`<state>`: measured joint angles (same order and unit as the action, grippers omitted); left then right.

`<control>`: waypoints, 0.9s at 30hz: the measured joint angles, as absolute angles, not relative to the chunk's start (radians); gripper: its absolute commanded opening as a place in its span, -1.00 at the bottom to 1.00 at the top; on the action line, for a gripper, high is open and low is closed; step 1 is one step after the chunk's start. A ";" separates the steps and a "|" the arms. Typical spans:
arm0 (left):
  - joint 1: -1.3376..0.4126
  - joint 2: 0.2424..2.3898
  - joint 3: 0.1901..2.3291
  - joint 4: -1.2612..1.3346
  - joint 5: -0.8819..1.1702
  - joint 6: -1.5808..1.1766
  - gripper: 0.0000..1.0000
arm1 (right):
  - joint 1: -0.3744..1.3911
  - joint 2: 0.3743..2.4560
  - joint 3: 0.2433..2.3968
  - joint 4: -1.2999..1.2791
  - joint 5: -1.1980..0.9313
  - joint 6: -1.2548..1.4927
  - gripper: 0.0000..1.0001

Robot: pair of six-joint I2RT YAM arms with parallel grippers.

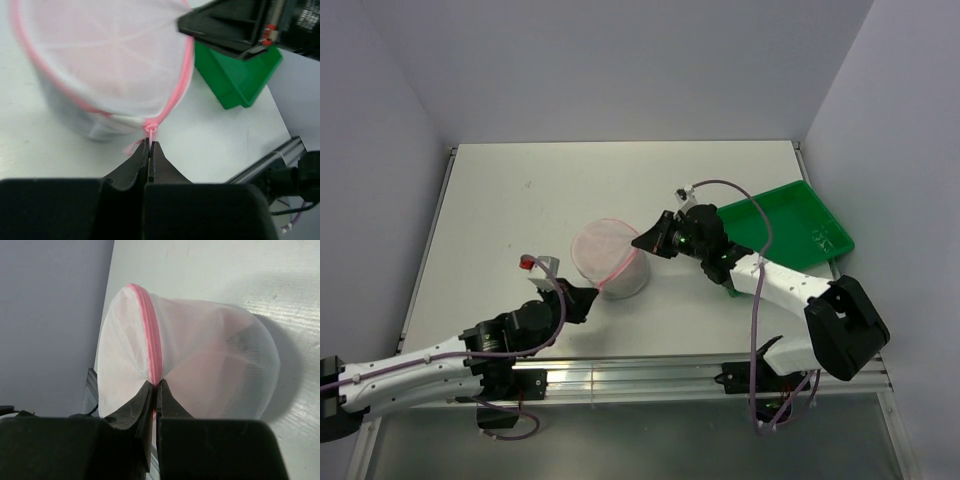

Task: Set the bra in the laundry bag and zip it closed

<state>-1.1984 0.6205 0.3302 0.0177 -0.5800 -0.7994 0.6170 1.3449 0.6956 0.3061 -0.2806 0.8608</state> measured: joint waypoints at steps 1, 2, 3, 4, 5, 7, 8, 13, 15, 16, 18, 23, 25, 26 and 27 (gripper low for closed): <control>-1.198 0.585 0.327 -0.023 -0.599 -0.815 -1.00 | 0.601 1.349 0.702 0.299 -0.295 0.854 -1.00; -1.198 0.544 0.326 -0.070 -0.622 -0.838 -0.99 | 0.588 1.358 0.711 0.293 -0.319 0.846 -1.00; -1.198 0.513 0.326 -0.096 -0.639 -0.858 -1.00 | 0.582 1.370 0.723 0.286 -0.352 0.839 -1.00; -1.198 0.479 0.326 -0.124 -0.654 -0.871 -1.00 | 0.582 1.386 0.739 0.279 -0.379 0.831 -1.00; -1.199 0.450 0.325 -0.149 -0.662 -0.884 -1.00 | 0.582 1.404 0.756 0.274 -0.407 0.822 -1.00; -1.199 0.420 0.324 -0.166 -0.680 -0.897 -1.00 | 0.582 1.433 0.778 0.273 -0.443 0.807 -1.00; -1.199 0.422 0.324 -0.168 -0.686 -0.901 -1.00 | 0.581 1.443 0.782 0.274 -0.453 0.800 -1.00; -1.199 0.525 0.333 -0.157 -0.705 -0.885 -1.00 | 0.566 1.467 0.786 0.267 -0.472 0.778 -1.00; -1.199 0.571 0.343 -0.139 -0.704 -0.863 -0.73 | 0.560 1.467 0.786 0.268 -0.470 0.771 -0.97; -1.199 0.584 0.352 -0.136 -0.705 -0.849 -0.50 | 0.558 1.468 0.786 0.267 -0.468 0.768 -0.81; -1.200 0.598 0.383 -0.142 -0.719 -0.813 0.16 | 0.552 1.472 0.786 0.263 -0.449 0.760 -0.49; -1.200 0.579 0.515 -0.172 -0.770 -0.746 0.99 | 0.534 1.487 0.799 0.233 -0.392 0.744 0.85; -1.199 0.558 0.575 -0.188 -0.784 -0.730 0.98 | 0.534 1.486 0.807 0.220 -0.379 0.728 0.99; -1.199 0.548 0.606 -0.202 -0.786 -0.722 0.98 | 0.534 1.483 0.810 0.213 -0.369 0.726 0.99; -1.199 0.539 0.632 -0.212 -0.789 -0.719 0.98 | 0.534 1.475 0.810 0.204 -0.356 0.723 0.99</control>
